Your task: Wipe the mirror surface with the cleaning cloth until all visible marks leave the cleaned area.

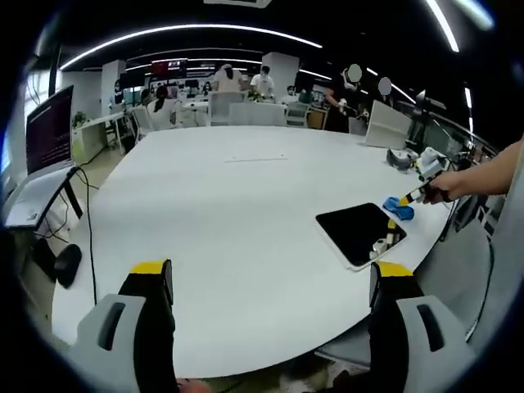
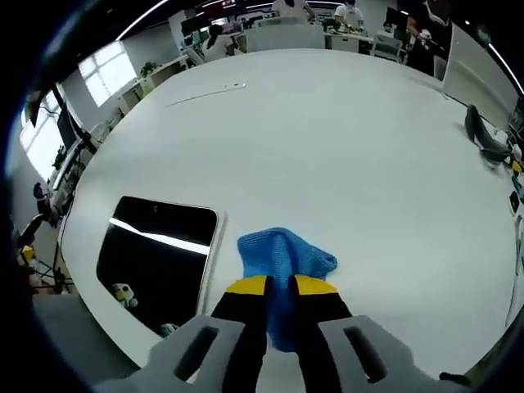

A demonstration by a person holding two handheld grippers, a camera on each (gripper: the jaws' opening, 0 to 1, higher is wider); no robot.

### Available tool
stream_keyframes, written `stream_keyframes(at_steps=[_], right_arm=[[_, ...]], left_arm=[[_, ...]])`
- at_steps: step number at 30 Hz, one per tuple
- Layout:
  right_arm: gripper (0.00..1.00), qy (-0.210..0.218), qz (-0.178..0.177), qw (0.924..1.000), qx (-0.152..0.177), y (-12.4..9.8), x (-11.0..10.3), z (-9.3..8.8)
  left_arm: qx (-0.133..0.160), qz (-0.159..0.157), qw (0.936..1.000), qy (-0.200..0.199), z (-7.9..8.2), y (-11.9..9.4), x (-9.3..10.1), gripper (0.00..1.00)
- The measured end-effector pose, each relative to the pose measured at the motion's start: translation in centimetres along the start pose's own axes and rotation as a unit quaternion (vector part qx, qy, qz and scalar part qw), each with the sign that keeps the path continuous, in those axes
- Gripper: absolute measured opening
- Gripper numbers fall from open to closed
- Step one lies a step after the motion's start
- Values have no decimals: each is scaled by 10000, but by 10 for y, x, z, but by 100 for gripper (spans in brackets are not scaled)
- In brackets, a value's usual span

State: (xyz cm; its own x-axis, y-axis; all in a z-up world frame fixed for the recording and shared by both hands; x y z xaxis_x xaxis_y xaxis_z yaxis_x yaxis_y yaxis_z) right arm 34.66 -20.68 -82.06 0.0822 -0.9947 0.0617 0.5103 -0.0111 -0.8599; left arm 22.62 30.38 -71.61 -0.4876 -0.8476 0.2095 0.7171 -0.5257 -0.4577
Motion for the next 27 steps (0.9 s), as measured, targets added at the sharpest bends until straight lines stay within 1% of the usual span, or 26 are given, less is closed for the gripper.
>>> stream_keyframes(at_steps=[2, 5, 6, 7, 9, 13, 14, 15, 16, 17, 18, 19, 21, 22, 23, 24, 25, 26, 27], right_arm=[[11, -121, -50, 9999, -19, 1, -1, -2], [5, -175, -275, 9995, -46, 6, 2, -7], [4, -193, -311, 9993, -44, 6, 3, -7], [5, -171, -297, 9994, -35, 6, 3, -7], [7, 25, -275, 9996, 17, 4, 2, -7], [12, -131, -284, 9995, 39, 6, 0, -12], [11, -78, -282, 9995, 104, 6, 0, -12], [7, -61, -292, 9995, 102, 6, 1, -13], [2, -111, -447, 9989, -18, 6, 5, -17], [2, -58, -362, 9993, 45, 6, 3, -15], [2, 39, -378, 9993, 23, 6, 3, -15], [2, 28, -357, 9994, 12, 6, 3, -15], [1, -163, -280, 9995, 53, 6, 2, -15], [1, -372, -219, 9990, 100, 6, 1, -15], [1, -165, -241, 9995, 79, 5, 0, -16], [1, -221, -85, 9996, 151, 5, -1, -15], [1, 14, -111, 9998, 159, 4, 0, -16], [1, 157, -106, 9997, 181, 4, 2, -17], [1, 157, -91, 9996, 203, 4, 3, -18]], left_arm=[[-10, -6, 10000, 8, 0, 0, 0, 99], [15, -20, 10000, -5, 0, 1, 1, 99], [11, -26, 10000, -3, 0, 2, 2, 99], [-1, -34, 10000, 4, 0, 2, 3, 99], [-14, -58, 10000, 24, 0, 3, 3, 99], [-30, -78, 10000, 28, 0, 3, 4, 99], [-33, -87, 10000, 28, 0, 3, 4, 99], [-32, -90, 9999, 35, 0, 3, 4, 99], [-19, -92, 9999, 39, 1, 3, 4, 99], [-15, -92, 9999, 39, 1, 3, 4, 99], [-12, -91, 9999, 40, 1, 3, 4, 99], [-13, -92, 9999, 42, 1, 3, 4, 99], [-23, -96, 9999, 49, 1, 3, 4, 99], [-27, -95, 9999, 55, 1, 3, 4, 99], [-30, -92, 9999, 59, 1, 3, 4, 99], [-21, -89, 9999, 59, 1, 3, 4, 99], [-8, -86, 9999, 51, 2, 3, 4, 99], [-3, -86, 10000, 39, 1, 3, 4, 99], [-4, -85, 10000, 43, 1, 3, 5, 99]])
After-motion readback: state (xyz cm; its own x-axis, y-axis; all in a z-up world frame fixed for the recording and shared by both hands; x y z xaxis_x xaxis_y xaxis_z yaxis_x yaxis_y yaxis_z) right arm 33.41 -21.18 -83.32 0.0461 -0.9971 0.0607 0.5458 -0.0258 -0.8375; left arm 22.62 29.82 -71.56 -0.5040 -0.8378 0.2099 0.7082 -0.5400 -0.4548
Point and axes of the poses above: the point that each gripper's makers call its tool centre point, and the gripper's own axes: y roughly forward along the fingers, x roughly to its right, z roughly out of its top, the point moved 5 cm from there along -y, roughly backward along the fingers, and after that the axes turned 11 degrees about -z, right-handed, at the moved point
